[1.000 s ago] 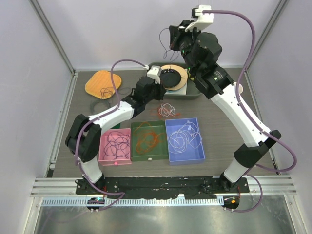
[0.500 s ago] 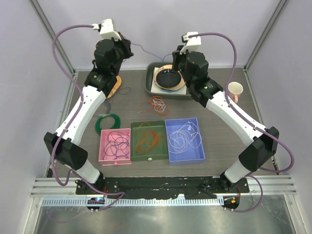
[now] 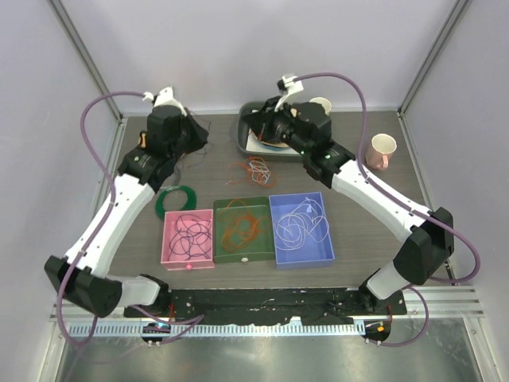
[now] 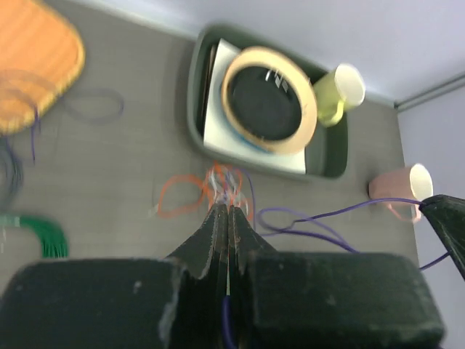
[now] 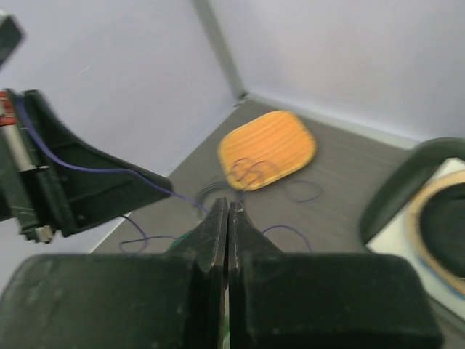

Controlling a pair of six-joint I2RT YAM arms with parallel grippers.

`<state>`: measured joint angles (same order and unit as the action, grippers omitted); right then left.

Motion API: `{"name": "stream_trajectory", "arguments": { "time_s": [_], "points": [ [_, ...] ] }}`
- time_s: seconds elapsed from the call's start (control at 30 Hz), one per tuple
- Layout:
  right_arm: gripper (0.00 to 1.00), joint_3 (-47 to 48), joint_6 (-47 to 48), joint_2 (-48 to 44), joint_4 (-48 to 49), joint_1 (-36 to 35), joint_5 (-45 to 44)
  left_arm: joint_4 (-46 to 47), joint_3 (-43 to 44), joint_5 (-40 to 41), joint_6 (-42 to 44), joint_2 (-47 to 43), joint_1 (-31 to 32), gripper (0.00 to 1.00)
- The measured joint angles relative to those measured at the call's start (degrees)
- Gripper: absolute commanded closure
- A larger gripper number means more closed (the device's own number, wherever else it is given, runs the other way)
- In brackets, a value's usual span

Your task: Untangle the cables

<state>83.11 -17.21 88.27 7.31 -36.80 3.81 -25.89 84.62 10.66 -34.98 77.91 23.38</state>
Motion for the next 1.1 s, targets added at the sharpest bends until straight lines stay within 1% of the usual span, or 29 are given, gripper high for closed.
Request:
{"name": "stream_trajectory", "arguments": {
  "time_s": [0.1, 0.23, 0.33, 0.43, 0.53, 0.57, 0.6, 0.67, 0.7, 0.77, 0.8, 0.87, 0.9, 1.0, 1.03, 1.1],
  "points": [
    [0.99, -1.6, -2.3, 0.3, 1.3, -4.0, 4.6, -5.4, -6.1, -0.8, -5.1, -6.3, 0.1, 1.00],
    [0.99, -4.2, -4.5, 1.2, 3.0, -10.3, 8.3, -11.8, -14.4, -0.8, -11.4, -14.6, 0.2, 1.00],
    [0.99, -5.6, -6.4, 2.8, 4.6, -13.3, 10.9, -18.1, -17.5, -0.7, -14.3, -18.6, 0.2, 1.00],
    [0.99, -5.9, -8.4, 5.3, 6.2, -14.8, 12.5, -24.0, -20.3, -0.4, -16.7, -22.6, 0.2, 0.99],
    [0.99, -6.0, -10.2, 8.4, 8.1, -16.3, 13.3, -28.4, -23.2, -0.3, -18.6, -26.9, 0.3, 0.97],
    [0.99, -6.0, -10.6, 9.3, 8.5, -16.7, 13.3, -29.2, -24.0, -0.3, -18.9, -28.0, 0.3, 0.94],
    [0.99, -6.1, -11.1, 10.1, 8.9, -17.2, 13.3, -30.3, -25.1, -0.2, -19.4, -29.3, 0.3, 0.83],
    [0.99, -6.5, -11.8, 11.3, 9.1, -18.4, 13.2, -31.3, -27.3, -0.2, -20.4, -31.0, 0.3, 0.70],
    [0.99, -6.7, -12.2, 11.9, 9.3, -19.0, 13.2, -31.6, -28.5, -0.2, -20.7, -31.8, 0.3, 0.61],
    [0.99, -7.8, -13.0, 12.4, 10.0, -19.9, 12.7, -32.2, -30.4, -0.2, -21.4, -32.7, 0.3, 0.53],
    [0.99, -8.6, -13.3, 12.7, 10.4, -20.4, 12.4, -32.7, -31.1, -0.1, -21.8, -32.8, 0.3, 0.46],
    [0.99, -10.2, -13.9, 12.8, 10.8, -21.1, 11.6, -33.5, -31.7, 0.5, -22.1, -32.8, 0.3, 0.36],
    [0.99, -10.7, -14.2, 12.9, 10.9, -21.3, 11.3, -33.9, -31.7, 0.9, -22.1, -32.7, 0.3, 0.25],
    [0.99, -12.8, -14.9, 13.0, 11.1, -21.4, 9.5, -34.4, -31.7, 1.6, -22.1, -32.7, 0.3, 0.08],
    [0.99, -13.4, -15.0, 13.0, 11.2, -21.4, 8.9, -34.4, -31.7, 1.7, -21.9, -32.7, 0.3, 0.05],
    [0.99, -14.4, -15.2, 13.1, 10.9, -21.3, 7.5, -34.4, -31.7, 1.9, -21.9, -32.7, 0.3, 0.03]
  ]
}}
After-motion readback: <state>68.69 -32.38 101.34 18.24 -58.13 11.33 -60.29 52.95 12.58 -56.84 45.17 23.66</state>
